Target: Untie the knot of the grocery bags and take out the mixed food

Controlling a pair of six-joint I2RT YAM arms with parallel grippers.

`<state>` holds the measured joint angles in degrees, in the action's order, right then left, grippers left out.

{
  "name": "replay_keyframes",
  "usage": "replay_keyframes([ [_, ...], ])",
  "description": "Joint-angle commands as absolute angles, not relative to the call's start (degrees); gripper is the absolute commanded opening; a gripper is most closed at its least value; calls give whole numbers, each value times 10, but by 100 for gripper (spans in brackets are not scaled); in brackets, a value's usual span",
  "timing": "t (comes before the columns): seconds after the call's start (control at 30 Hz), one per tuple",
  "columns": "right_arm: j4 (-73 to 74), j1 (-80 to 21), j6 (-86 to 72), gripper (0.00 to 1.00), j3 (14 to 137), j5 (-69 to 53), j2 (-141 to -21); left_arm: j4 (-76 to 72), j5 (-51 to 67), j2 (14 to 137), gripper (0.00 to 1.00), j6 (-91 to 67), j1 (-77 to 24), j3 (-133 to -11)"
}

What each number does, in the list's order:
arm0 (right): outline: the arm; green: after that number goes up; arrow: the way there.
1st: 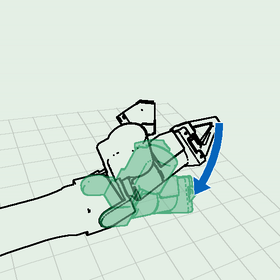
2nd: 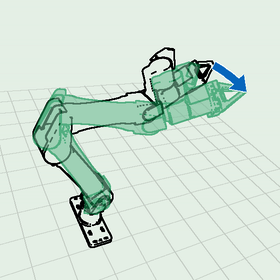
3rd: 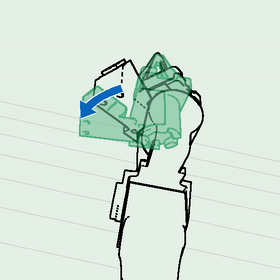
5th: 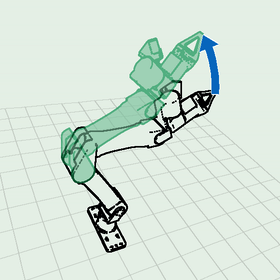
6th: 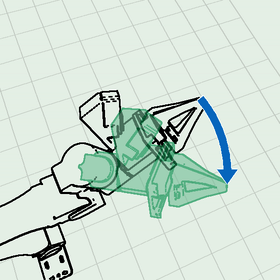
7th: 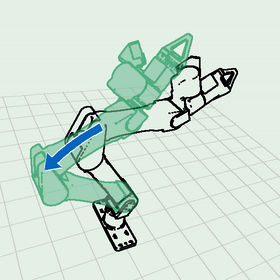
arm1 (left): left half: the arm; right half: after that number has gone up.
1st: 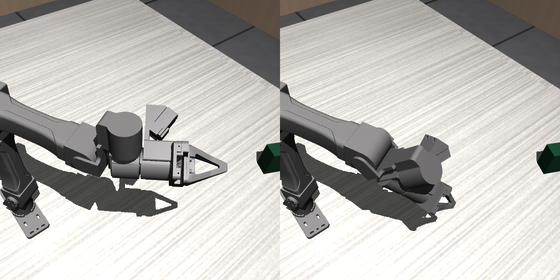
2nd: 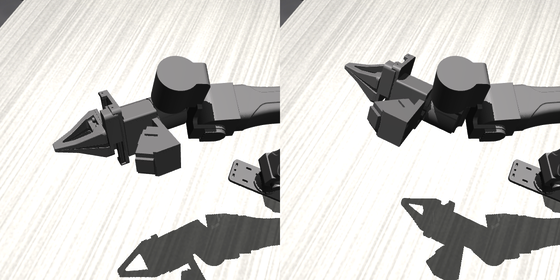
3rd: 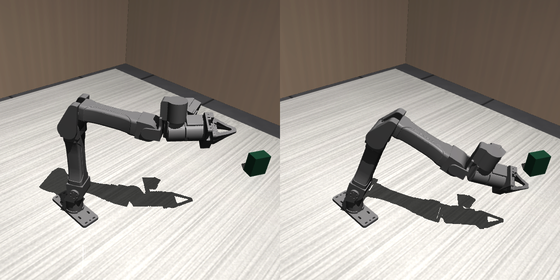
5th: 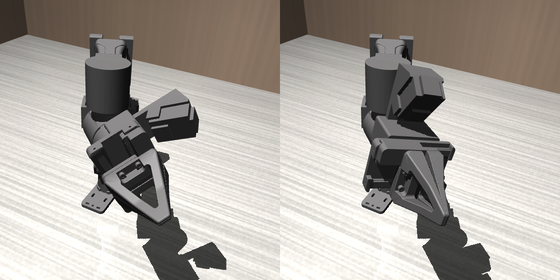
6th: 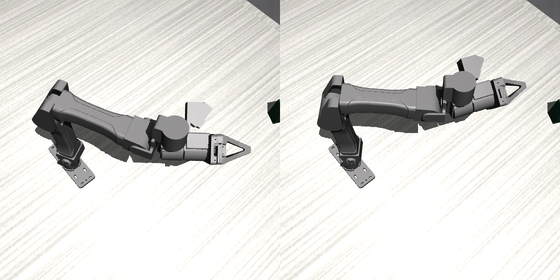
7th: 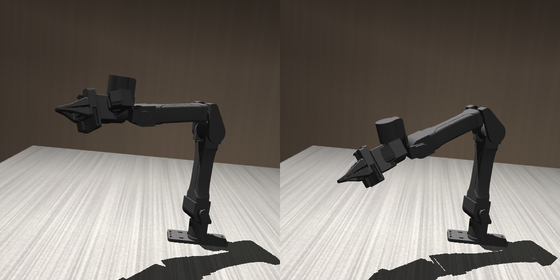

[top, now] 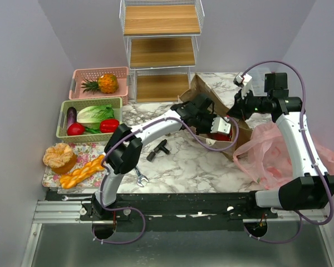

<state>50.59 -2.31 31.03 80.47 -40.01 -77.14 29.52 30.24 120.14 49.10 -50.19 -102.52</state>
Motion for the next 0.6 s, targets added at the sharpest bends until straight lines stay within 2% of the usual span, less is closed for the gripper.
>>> replay_keyframes([
  [0.0, 467, -28, 291, 1, 816, -415, -775, 247, 390, 1113, 0, 398, -498, -1068],
  [0.07, 456, -29, 284, 2, 812, -414, -772, 235, 403, 1089, 0, 374, -494, -1058],
  [0.17, 431, -28, 269, 12, 802, -404, -767, 233, 408, 1064, 0, 345, -481, -1057],
  [0.3, 405, -29, 255, 17, 797, -396, -762, 272, 410, 1061, 0, 324, -455, -1096],
  [0.37, 392, -29, 246, 24, 795, -394, -759, 283, 412, 1059, 0, 307, -440, -1111],
  [0.43, 383, -28, 237, 42, 798, -394, -759, 287, 417, 1057, 0, 288, -427, -1125],
  [0.5, 375, -28, 222, 69, 807, -393, -758, 292, 420, 1056, 0, 275, -416, -1140],
  [0.53, 370, -28, 211, 78, 812, -392, -758, 295, 418, 1056, 0, 271, -413, -1147],
  [0.57, 364, -28, 203, 82, 819, -391, -756, 299, 418, 1059, 0, 265, -409, -1156],
])
